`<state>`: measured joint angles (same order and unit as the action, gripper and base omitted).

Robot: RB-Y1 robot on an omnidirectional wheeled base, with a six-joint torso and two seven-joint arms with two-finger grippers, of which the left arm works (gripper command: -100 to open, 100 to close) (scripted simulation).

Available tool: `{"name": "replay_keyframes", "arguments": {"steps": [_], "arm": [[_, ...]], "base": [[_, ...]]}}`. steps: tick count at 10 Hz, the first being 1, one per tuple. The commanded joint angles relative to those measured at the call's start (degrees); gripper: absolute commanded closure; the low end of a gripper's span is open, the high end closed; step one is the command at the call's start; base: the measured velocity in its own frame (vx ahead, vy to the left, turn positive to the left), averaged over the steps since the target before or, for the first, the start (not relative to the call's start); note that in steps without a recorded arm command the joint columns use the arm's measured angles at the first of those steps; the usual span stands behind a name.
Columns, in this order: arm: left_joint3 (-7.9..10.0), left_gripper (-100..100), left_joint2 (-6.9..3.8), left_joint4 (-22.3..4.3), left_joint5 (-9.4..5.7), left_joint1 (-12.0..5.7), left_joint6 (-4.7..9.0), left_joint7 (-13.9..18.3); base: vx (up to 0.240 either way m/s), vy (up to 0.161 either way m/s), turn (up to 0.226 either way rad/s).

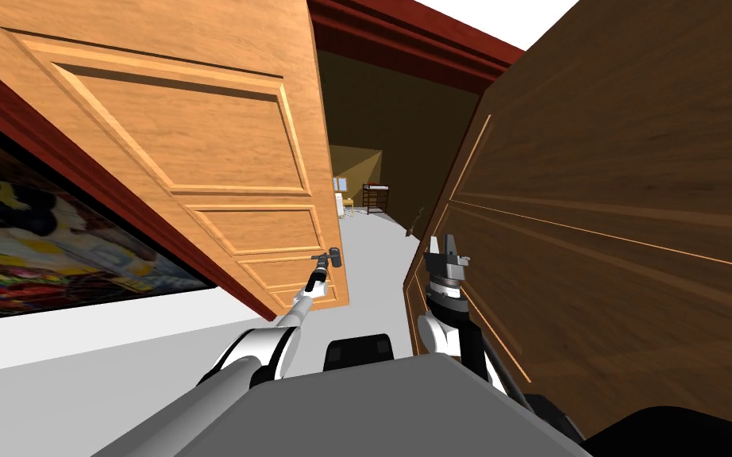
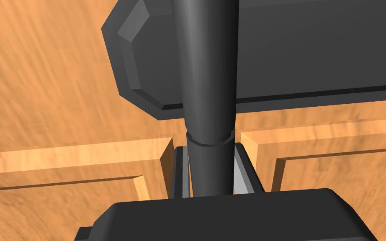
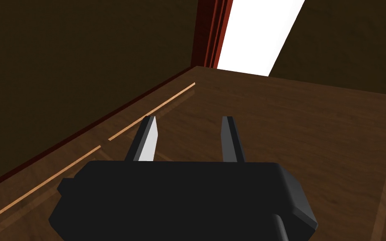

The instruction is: Pull the door open

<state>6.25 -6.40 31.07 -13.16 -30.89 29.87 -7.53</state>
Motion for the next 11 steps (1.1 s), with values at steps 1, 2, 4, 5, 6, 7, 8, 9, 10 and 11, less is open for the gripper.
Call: {"name": "replay_keyframes", "arguments": {"steps": [1,2,4,5,6,7,8,9,10,11], "arm": [[-0.01,100,-0.03,-0.1,0.03,0.13,-0.04,0.0],[-0.01,100,-0.03,-0.1,0.03,0.13,-0.04,0.0],[-0.01,100,-0.03,-0.1,0.03,0.13,-0.04,0.0],[-0.59,100,-0.97,-0.2,0.08,0.45,0.11,1.3],[-0.59,100,-0.97,-0.2,0.08,0.45,0.11,1.3],[-1.06,100,-2.0,-0.4,0.11,0.75,0.33,2.5],[-1.64,100,-3.28,-0.5,0.14,1.13,0.6,4.1],[-1.98,100,-4.0,-0.6,0.17,1.35,0.75,5.0],[-2.32,100,-4.75,-0.7,0.19,1.57,0.91,5.9],[-2.69,100,-5.56,-0.8,0.21,1.81,1.08,6.9]], "base": [[-0.018,0.01,-0.015],[-0.012,0.005,-0.005],[-0.003,0.0,0.001],[-0.04,0.042,-0.242],[-0.055,0.064,-0.145],[-0.066,0.053,-0.219],[-0.094,0.065,-0.322],[-0.105,0.068,-0.264],[-0.089,0.056,-0.176],[-0.088,0.03,-0.165]]}}
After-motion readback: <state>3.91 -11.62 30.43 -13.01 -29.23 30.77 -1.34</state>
